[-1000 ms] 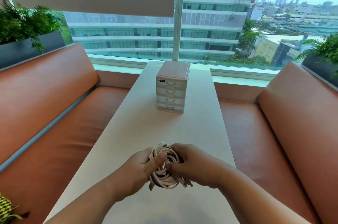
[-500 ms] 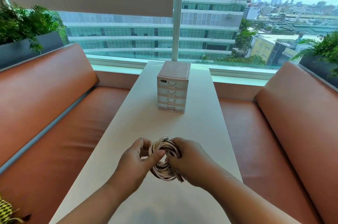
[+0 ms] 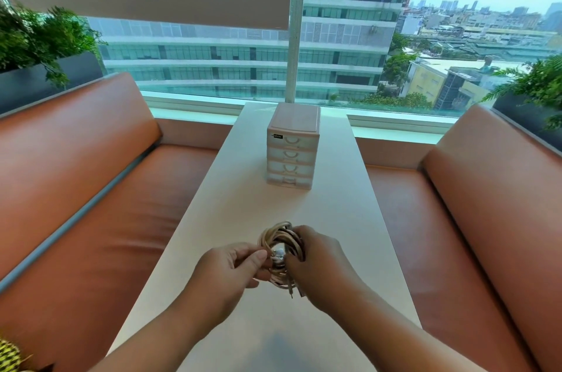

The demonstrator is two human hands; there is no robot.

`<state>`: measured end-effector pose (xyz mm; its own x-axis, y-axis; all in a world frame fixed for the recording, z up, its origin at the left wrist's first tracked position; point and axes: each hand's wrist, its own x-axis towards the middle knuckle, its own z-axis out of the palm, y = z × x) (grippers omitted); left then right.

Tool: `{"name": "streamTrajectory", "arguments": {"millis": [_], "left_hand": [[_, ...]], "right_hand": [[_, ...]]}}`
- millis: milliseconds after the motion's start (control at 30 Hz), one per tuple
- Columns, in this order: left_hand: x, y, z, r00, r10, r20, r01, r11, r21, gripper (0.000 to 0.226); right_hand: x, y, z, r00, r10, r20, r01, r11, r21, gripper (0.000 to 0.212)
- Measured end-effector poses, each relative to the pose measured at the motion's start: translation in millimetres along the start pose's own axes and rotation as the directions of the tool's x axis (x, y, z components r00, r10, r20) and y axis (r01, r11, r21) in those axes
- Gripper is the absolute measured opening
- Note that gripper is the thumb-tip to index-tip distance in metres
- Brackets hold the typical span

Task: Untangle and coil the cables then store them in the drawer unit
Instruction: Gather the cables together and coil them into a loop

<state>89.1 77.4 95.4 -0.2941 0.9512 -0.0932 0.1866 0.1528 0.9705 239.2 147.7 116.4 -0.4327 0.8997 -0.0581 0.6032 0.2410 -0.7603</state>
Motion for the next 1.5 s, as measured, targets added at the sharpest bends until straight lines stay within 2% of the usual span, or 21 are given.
{"name": "streamTrajectory", "arguments": {"millis": [200,300,367,500,567,667,700,800,867,933,1033,1100,1200,1333,1433,1500], "left_hand": [[2.7,-1.2,-8.8,0.999,-0.032,-0.001,0.032,0.997,-0.070,0.024],[3.7,1.4,-13.2,1.000,0.003,0.022,0.000,0.989,-0.149,0.029],[5.7,1.5,-17.5,1.000,0.001,0.016,0.003,0.978,-0.211,0.030],[11.4,-5.0,-27.0,1.000,-0.007,-0.015,0.003,0.964,-0.266,0.035],[13.2,-6.4,-29.7,0.999,-0.002,-0.038,-0.009,0.958,-0.287,0.032],[17.0,-8.2,-33.4,0.999,0.032,-0.042,-0.043,0.957,-0.287,0.026],[18.9,-9.0,-35.0,0.999,0.037,-0.039,-0.047,0.957,-0.287,0.024],[21.7,-9.0,-38.4,0.998,0.061,-0.005,-0.060,0.961,-0.269,0.020],[22.3,-7.9,-38.9,0.997,0.079,0.022,-0.070,0.962,-0.264,0.022],[23.0,-6.5,-39.9,0.995,0.089,0.041,-0.075,0.959,-0.272,0.026],[27.9,-10.3,-45.7,0.996,0.070,0.062,-0.049,0.958,-0.282,0.027],[31.2,-13.7,-51.7,0.996,0.057,0.069,-0.034,0.952,-0.303,0.026],[34.7,-17.2,-59.2,0.992,0.052,0.117,-0.017,0.959,-0.284,0.031],[37.2,-20.1,-65.8,0.966,0.103,0.235,-0.065,0.984,-0.165,0.021],[39.6,-16.3,-69.3,0.941,0.126,0.314,-0.087,0.987,-0.134,0.018],[43.1,-14.7,-72.0,0.926,0.121,0.357,-0.071,0.986,-0.151,0.022]], "right_hand": [[-7.7,-13.6,22.8,0.996,-0.082,-0.021,0.084,0.993,0.082,0.017],[-14.1,-20.3,36.8,0.980,-0.201,-0.003,0.201,0.979,0.037,0.016],[-17.3,-23.2,42.7,0.961,-0.275,0.018,0.275,0.961,0.006,0.024],[-15.3,-26.3,43.5,0.946,-0.321,0.041,0.322,0.946,-0.038,0.033],[-11.8,-27.7,41.8,0.965,-0.262,-0.025,0.262,0.965,-0.004,0.026],[-2.2,-27.3,38.4,0.970,-0.145,-0.193,0.163,0.983,0.080,0.005],[0.6,-27.4,37.3,0.965,-0.132,-0.225,0.147,0.988,0.052,0.004],[7.6,-29.3,36.8,0.965,-0.135,-0.224,0.105,0.985,-0.138,0.022],[12.2,-32.6,40.5,0.976,-0.114,-0.183,0.082,0.981,-0.176,0.031],[16.5,-35.2,47.7,0.993,-0.047,-0.106,0.034,0.992,-0.122,0.033],[19.2,-41.1,53.9,0.992,0.123,0.029,-0.126,0.981,0.145,0.024],[19.0,-44.2,55.0,0.974,0.173,0.146,-0.207,0.944,0.257,0.021],[21.5,-48.0,54.2,0.958,0.187,0.217,-0.229,0.955,0.188,0.018],[28.0,-52.3,51.4,0.894,0.315,0.317,-0.375,0.915,0.149,0.017],[31.8,-53.2,50.6,0.844,0.349,0.406,-0.452,0.871,0.190,0.029],[33.5,-53.0,53.9,0.839,0.339,0.426,-0.459,0.860,0.221,0.030]]}}
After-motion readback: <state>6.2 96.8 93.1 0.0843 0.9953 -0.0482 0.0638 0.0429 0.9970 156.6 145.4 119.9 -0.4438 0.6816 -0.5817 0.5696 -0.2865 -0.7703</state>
